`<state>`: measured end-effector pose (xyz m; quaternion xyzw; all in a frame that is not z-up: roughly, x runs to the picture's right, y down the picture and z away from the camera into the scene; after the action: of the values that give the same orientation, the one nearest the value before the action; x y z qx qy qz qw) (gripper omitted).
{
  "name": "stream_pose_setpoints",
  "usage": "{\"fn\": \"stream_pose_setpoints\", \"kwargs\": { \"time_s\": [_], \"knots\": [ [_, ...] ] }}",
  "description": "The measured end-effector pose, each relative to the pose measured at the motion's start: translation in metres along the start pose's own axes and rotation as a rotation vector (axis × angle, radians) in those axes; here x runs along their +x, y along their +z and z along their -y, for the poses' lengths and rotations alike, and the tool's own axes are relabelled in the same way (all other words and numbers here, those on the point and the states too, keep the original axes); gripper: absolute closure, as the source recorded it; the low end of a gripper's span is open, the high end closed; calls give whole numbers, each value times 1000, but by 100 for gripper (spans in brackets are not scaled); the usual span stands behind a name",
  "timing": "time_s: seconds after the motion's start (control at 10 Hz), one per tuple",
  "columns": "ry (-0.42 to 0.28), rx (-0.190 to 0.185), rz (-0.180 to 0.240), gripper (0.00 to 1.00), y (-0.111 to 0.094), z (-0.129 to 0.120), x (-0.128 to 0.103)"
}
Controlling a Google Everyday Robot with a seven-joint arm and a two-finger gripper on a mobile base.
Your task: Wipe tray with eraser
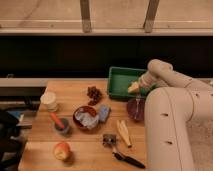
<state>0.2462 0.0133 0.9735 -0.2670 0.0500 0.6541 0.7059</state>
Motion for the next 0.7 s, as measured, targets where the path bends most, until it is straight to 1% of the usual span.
{"fn": "stream_pose_setpoints", "kwargs": {
  "time_s": [0.4, 0.5, 0.7],
  "knots": [
    [13, -33, -3, 21, 5, -6, 5],
    [8, -39, -5, 25, 7, -9, 6],
    [-8, -53, -9, 45, 10, -18, 5]
  ]
}}
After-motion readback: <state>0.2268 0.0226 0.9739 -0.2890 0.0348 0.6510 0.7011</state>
